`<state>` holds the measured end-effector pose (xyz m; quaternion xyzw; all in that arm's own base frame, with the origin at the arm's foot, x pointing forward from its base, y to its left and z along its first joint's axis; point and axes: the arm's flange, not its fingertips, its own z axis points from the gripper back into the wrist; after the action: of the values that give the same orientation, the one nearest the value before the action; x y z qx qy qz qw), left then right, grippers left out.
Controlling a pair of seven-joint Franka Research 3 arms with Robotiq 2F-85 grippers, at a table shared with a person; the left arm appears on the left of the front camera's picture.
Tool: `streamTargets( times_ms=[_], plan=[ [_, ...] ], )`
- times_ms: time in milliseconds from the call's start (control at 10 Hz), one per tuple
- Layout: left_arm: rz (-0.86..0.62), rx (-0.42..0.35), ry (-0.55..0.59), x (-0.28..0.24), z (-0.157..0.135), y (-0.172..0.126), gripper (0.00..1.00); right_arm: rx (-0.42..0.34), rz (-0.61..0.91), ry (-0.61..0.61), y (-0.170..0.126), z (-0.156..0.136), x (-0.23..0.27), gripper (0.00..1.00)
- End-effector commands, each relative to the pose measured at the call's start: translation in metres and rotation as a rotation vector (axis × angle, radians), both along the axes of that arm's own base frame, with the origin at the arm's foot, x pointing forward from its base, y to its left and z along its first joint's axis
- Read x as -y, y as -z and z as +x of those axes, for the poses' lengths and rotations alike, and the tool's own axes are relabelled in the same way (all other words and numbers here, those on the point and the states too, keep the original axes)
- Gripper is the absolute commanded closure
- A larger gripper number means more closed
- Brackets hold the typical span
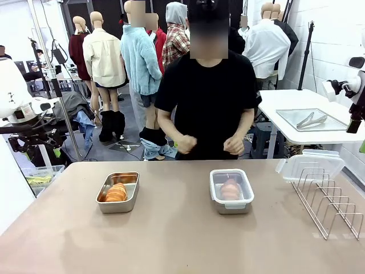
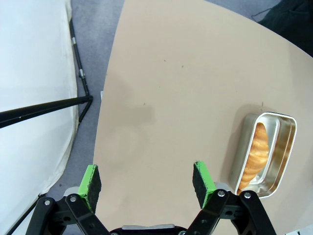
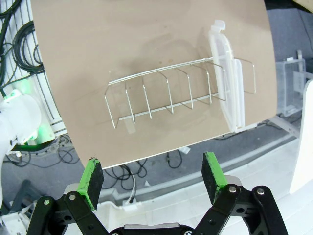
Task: Place the bread in airtight containers.
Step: Pick up one Airtight Container lid and hand it to the human.
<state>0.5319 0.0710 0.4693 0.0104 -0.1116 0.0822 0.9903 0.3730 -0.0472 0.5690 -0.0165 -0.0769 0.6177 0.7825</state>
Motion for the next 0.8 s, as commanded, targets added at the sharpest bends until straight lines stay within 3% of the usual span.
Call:
streamTargets(
  times_ms=[0, 700],
  plan=[
    [-0.001, -0.003, -0.008, -0.001, -0.0012, -0.0011, 0.03, -0.013, -0.02, 0.012, -0.0008, -0.0003, -0.0026, 0.0],
    [-0.001, -0.003, -0.008, -0.001, -0.0012, -0.0011, 0.03, -0.013, -0.02, 0.012, -0.0008, -0.0003, -0.0026, 0.0]
  ],
)
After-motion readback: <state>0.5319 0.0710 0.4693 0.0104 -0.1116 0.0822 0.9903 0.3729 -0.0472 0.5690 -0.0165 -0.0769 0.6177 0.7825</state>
